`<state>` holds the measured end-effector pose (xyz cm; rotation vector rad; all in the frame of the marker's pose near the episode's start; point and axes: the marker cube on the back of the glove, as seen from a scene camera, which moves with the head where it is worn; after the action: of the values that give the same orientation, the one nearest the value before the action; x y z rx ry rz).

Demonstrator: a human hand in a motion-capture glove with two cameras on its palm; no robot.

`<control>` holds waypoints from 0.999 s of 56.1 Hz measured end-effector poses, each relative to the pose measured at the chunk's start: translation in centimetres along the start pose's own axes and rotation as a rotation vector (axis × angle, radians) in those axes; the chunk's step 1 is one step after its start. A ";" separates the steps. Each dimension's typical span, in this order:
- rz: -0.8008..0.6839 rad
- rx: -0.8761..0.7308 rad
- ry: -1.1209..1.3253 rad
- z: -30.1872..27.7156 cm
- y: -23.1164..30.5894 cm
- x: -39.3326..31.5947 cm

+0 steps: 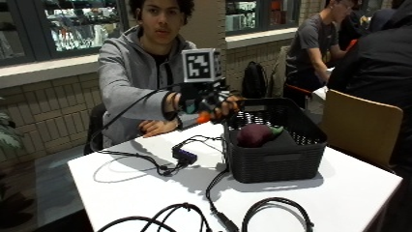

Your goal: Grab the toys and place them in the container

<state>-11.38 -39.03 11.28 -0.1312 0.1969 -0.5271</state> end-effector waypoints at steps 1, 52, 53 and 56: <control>-0.021 -0.010 0.011 -0.3 -0.5 -1.3; 0.077 -0.139 -0.038 -2.3 -10.9 -8.8; 0.066 -0.141 -0.045 -2.3 -10.7 -8.7; 0.038 -0.157 -0.059 -2.3 -10.1 -8.4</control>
<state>-23.89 -43.58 12.13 -0.2950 0.1826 -0.4688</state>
